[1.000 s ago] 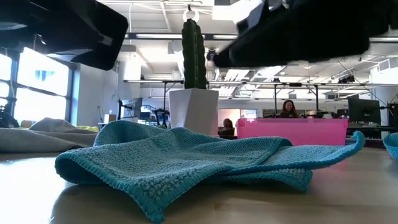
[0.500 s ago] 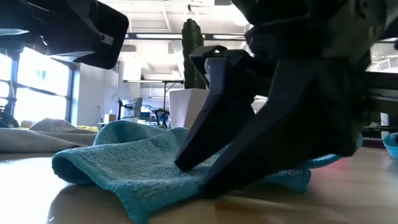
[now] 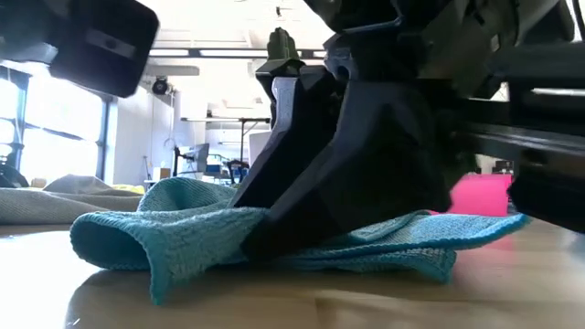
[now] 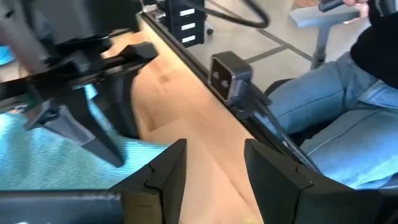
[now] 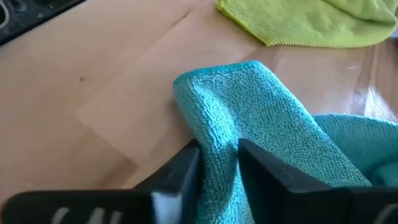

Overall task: Fold microfiber towels
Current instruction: Fold the blue towel

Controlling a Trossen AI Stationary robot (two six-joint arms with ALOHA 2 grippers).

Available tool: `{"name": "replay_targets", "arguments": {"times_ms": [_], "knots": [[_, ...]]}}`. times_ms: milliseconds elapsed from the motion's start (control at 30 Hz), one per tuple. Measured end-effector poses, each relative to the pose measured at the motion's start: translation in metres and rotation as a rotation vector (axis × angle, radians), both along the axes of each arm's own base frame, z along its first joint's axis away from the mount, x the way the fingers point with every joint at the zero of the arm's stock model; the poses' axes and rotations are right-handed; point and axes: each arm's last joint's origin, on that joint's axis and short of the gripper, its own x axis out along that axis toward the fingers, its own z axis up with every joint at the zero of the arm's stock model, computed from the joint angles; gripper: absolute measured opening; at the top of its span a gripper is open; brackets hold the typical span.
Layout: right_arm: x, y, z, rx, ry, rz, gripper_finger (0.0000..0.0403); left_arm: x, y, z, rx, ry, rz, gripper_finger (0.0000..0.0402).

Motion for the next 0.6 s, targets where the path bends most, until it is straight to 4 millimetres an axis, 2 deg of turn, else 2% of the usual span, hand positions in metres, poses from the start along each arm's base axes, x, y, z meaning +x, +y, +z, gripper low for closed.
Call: {"name": "replay_targets", "arguments": {"times_ms": [233,367,600], "knots": [[0.000,0.001,0.001,0.020,0.004,-0.016,0.0007,-0.005,-0.005,0.000,0.050,-0.029,0.076,0.0152],[0.002,0.000,0.011,0.104,0.004,-0.094,0.0012,-0.004,-0.003,0.000,0.109,-0.062,0.149,0.0152],[0.009,-0.002,0.054,0.179,0.003,-0.240,0.0003,-0.003,0.002,0.002,0.261,-0.133,0.243,0.0152]]}}
